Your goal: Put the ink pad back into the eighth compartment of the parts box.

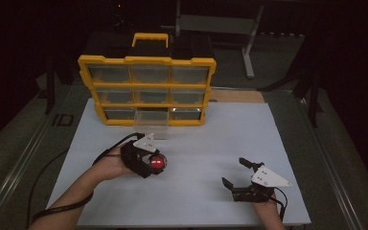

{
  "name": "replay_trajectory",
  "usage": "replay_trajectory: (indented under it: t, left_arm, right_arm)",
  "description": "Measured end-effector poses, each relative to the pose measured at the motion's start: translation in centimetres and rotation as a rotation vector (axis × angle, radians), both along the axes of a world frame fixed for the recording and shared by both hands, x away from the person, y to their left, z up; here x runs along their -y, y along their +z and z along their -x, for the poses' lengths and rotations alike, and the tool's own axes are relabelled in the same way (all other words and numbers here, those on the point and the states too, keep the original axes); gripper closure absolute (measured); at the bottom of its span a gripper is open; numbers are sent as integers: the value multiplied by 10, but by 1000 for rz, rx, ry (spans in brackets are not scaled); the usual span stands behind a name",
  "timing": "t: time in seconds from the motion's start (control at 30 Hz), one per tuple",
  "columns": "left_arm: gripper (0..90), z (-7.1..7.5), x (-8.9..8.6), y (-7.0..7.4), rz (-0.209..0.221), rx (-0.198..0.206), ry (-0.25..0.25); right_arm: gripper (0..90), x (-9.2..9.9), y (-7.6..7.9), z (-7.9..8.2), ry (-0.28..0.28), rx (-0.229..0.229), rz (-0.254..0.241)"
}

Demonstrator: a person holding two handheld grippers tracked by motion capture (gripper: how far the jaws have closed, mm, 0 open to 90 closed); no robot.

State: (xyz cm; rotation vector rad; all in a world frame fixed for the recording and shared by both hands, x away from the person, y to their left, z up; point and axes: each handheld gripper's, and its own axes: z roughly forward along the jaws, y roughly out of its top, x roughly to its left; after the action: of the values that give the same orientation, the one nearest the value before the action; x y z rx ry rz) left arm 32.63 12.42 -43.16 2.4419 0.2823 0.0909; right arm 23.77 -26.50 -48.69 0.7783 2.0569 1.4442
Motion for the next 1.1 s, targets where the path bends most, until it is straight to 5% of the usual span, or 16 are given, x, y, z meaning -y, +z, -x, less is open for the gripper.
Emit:
replay_trajectory:
  t: [0.6,1.1]
  left_arm:
    - [303,3,-23,55,65,69,-43]
    - [303,-22,-32,88,110,134,-23]
  right_arm:
    - [88,1,1,0,-3,13,4]
    - [88,-1,3,2,3,14,3]
